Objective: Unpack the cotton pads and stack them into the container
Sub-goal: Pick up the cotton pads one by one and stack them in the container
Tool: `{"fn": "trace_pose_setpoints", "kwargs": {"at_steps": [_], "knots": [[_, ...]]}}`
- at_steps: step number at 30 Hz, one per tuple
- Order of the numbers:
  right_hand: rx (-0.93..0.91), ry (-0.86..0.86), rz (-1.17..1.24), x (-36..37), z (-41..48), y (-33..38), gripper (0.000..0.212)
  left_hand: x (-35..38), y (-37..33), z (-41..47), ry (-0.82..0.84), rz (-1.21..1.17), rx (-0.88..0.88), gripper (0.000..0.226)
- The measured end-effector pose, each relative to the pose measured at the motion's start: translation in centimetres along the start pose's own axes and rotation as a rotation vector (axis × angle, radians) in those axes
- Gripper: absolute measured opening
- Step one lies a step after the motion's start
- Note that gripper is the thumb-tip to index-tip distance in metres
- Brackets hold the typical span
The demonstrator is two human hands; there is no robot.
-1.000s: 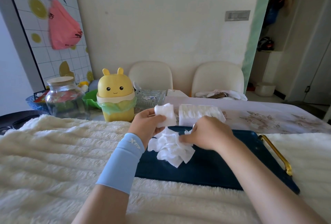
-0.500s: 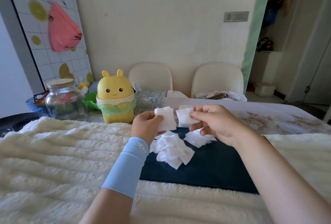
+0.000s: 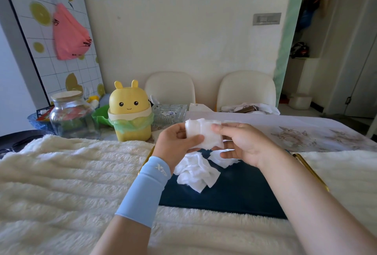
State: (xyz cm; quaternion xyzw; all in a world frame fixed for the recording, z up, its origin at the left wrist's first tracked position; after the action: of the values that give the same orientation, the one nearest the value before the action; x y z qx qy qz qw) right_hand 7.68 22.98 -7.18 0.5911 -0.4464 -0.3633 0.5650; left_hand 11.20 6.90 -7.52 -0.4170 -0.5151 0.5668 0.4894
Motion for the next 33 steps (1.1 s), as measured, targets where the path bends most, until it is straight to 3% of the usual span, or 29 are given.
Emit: {"fn": "trace_pose_setpoints", "kwargs": {"at_steps": [4, 8, 13, 21, 25, 29, 33], "knots": [[0.047, -0.052, 0.044, -0.4, 0.1, -0.6, 0.014, -0.1, 0.4, 0.1, 0.001, -0.001, -0.025, 0.026], [-0.225, -0.277, -0.043, -2.5, 0.1, 1.8, 0.017, -0.8, 1.8, 0.2, -0.091, -0.201, -0.184, 0.016], [-0.335, -0.148, -0.066, 0.3, -0.7, 3.3, 0.009, 0.0, 2.0, 0.0, -0.035, -0.185, -0.201, 0.019], [-0.433, -0.294, -0.366, 0.3, -1.1, 3.7, 0.012, 1.6, 1.2, -0.2, 0.129, -0.283, -0.165, 0.030], [-0.330, -0.275, -0.347, -0.1, -0.6, 2.9, 0.013, 2.5, 0.8, -0.5, 0.235, -0.241, -0.139, 0.040], [-0.130, -0.125, -0.032, 0.2, 0.3, 0.8, 0.026, 2.3, 0.8, -0.5, 0.263, -0.067, -0.076, 0.031], [-0.129, -0.117, 0.052, 0.0, 0.5, 0.4, 0.026, 1.8, 0.9, -0.4, 0.277, -0.043, -0.075, 0.033]]}}
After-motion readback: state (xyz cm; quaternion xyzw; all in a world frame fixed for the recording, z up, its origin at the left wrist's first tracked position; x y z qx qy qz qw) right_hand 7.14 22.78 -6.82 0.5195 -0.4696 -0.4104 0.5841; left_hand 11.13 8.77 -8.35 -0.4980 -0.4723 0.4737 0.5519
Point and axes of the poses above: each hand's wrist, its own z-axis towards the middle knuckle, its own x-axis out of the palm, y = z × x, the point moved 9 cm from there along z, towards the middle knuckle, and after that the axes turned 5 degrees about z, right-handed, at the moved point
